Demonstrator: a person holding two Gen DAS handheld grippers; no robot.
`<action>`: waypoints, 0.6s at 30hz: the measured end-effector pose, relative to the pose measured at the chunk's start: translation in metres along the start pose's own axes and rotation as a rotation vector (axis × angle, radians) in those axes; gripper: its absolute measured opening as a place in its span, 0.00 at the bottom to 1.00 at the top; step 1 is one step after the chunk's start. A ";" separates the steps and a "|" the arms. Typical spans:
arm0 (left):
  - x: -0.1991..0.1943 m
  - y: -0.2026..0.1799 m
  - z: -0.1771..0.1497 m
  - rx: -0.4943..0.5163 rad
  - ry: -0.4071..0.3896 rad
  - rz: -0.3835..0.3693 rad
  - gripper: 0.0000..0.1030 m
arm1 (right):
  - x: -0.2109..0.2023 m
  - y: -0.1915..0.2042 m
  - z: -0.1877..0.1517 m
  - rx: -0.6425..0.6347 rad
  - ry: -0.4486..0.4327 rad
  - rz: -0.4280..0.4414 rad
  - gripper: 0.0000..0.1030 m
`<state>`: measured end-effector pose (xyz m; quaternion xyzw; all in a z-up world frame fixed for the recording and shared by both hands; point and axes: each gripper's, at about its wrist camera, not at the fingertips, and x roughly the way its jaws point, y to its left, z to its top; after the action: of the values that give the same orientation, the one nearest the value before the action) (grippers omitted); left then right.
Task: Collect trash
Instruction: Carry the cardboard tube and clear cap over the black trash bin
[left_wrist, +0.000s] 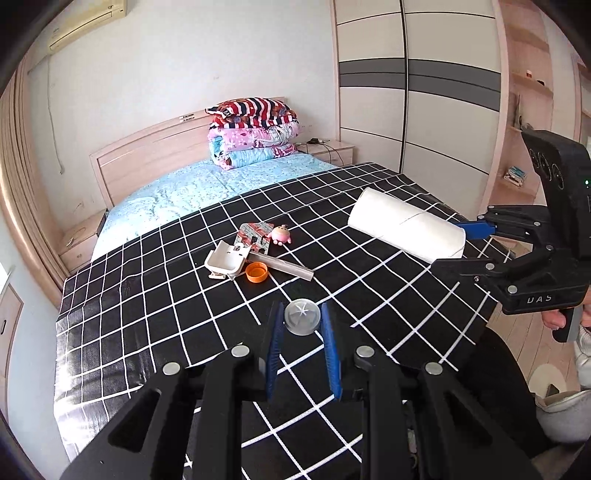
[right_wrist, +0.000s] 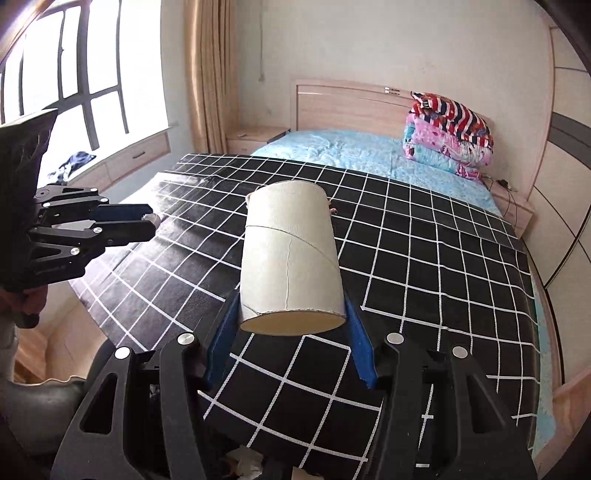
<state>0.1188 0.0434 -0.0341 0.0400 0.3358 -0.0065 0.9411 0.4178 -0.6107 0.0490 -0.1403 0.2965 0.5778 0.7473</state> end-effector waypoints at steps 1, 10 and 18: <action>-0.005 -0.005 -0.002 0.007 -0.004 -0.004 0.20 | -0.006 0.001 -0.003 -0.001 -0.005 0.003 0.53; -0.025 -0.035 -0.038 0.025 0.007 -0.043 0.20 | -0.043 0.019 -0.041 -0.019 -0.006 0.044 0.53; -0.024 -0.064 -0.077 0.040 0.068 -0.118 0.20 | -0.051 0.048 -0.084 -0.068 0.057 0.107 0.53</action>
<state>0.0494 -0.0146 -0.0830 0.0390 0.3691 -0.0672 0.9261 0.3411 -0.6832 0.0204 -0.1658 0.3050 0.6224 0.7015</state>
